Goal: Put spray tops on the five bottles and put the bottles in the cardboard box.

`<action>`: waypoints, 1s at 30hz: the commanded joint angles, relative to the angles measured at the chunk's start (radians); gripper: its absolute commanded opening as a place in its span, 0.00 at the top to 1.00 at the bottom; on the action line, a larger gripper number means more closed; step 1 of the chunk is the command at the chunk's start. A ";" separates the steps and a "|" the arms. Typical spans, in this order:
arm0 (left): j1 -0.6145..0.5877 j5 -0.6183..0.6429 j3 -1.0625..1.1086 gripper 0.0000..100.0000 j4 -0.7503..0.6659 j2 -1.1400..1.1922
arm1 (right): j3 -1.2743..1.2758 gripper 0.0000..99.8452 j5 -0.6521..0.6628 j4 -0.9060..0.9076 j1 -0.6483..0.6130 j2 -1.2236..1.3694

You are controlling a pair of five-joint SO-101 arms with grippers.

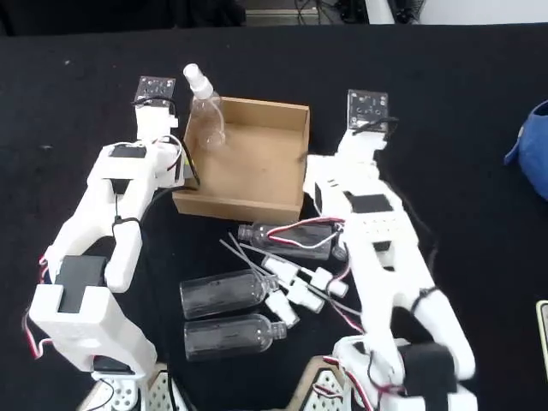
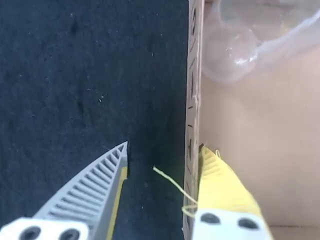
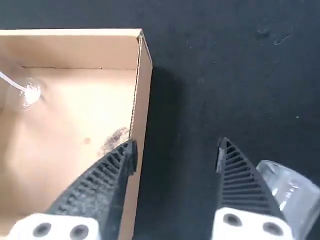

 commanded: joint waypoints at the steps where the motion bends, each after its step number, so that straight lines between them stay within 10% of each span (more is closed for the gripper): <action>1: 0.019 -0.003 -0.021 0.89 0.023 -0.021 | -0.068 0.76 -0.009 -0.066 -0.021 0.019; 19: 0.044 0.031 -0.001 0.89 0.183 -0.080 | -0.067 0.76 -0.009 -0.281 -0.021 0.208; 30: 0.045 0.031 0.243 0.89 0.005 -0.292 | -0.071 0.76 -0.008 -0.370 -0.044 0.285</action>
